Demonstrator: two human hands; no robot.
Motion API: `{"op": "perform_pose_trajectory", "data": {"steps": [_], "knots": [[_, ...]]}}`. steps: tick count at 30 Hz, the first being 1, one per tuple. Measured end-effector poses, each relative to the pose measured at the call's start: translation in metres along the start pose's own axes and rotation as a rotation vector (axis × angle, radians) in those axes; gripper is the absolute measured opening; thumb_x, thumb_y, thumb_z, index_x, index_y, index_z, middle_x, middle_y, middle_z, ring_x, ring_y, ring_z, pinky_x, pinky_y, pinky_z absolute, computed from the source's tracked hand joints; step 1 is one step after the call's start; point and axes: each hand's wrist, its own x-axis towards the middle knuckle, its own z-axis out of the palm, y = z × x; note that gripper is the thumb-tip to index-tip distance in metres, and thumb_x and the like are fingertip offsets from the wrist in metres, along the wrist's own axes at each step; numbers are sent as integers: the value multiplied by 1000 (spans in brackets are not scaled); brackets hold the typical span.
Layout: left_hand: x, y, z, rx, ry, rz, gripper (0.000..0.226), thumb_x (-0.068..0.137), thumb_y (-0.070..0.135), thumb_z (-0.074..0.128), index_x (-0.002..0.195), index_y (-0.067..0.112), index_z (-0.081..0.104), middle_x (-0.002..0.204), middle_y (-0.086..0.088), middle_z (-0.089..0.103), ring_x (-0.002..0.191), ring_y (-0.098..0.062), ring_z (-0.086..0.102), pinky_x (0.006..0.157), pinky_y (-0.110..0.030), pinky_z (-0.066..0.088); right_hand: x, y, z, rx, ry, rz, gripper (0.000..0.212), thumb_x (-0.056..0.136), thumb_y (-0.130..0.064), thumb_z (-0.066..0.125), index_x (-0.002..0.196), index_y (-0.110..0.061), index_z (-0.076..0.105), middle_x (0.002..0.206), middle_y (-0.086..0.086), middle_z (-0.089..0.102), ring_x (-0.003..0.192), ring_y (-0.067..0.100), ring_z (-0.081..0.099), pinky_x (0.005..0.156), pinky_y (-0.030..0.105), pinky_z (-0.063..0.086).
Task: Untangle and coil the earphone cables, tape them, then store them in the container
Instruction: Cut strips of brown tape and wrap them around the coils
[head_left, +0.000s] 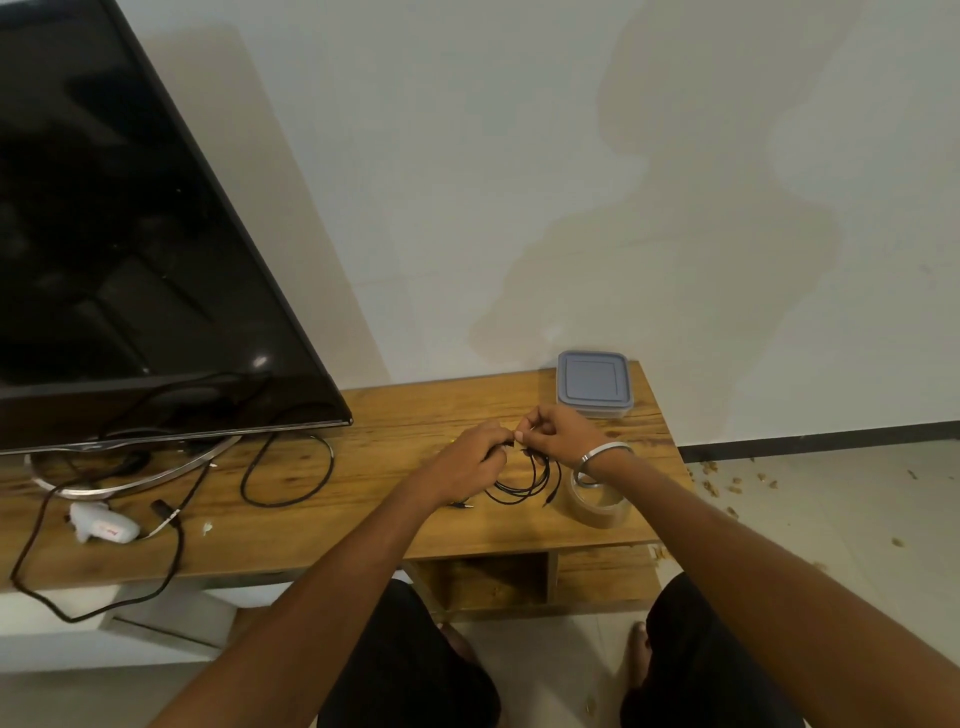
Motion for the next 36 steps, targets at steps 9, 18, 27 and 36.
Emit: {"op": "perform_pose_trajectory", "data": {"steps": [9,18,27,36], "knots": [[-1,4,1,51,-12,13,22,101,33,46,89,18,56,86,-2,48,77,-15,47,73,-33,42,-1,3,1,-32,6,-28,13,87,-20,65,96,-11,62,72,-4,66,61,5,61,57,16,48],[1,6,8,87,122,71,16,100,20,49,97,14,64,81,6,47,77,-13,46,69,-30,40,-4,3,0,42,19,-6,12,89,-17,63,96,-7,63,68,-1,63,55,7,56,55,17,47],[-6,8,13,75,261,19,43,101,26,46,144,23,42,118,-1,60,109,-15,53,87,-23,43,-6,-4,2,298,21,92,24,89,-18,63,108,-10,53,65,1,62,50,9,52,52,19,45],[-14,15,9,88,283,66,18,100,24,49,118,26,45,76,15,47,64,0,46,51,-17,28,-10,-3,3,236,7,2,17,89,-22,64,82,-7,61,59,2,60,44,7,51,49,16,44]]}}
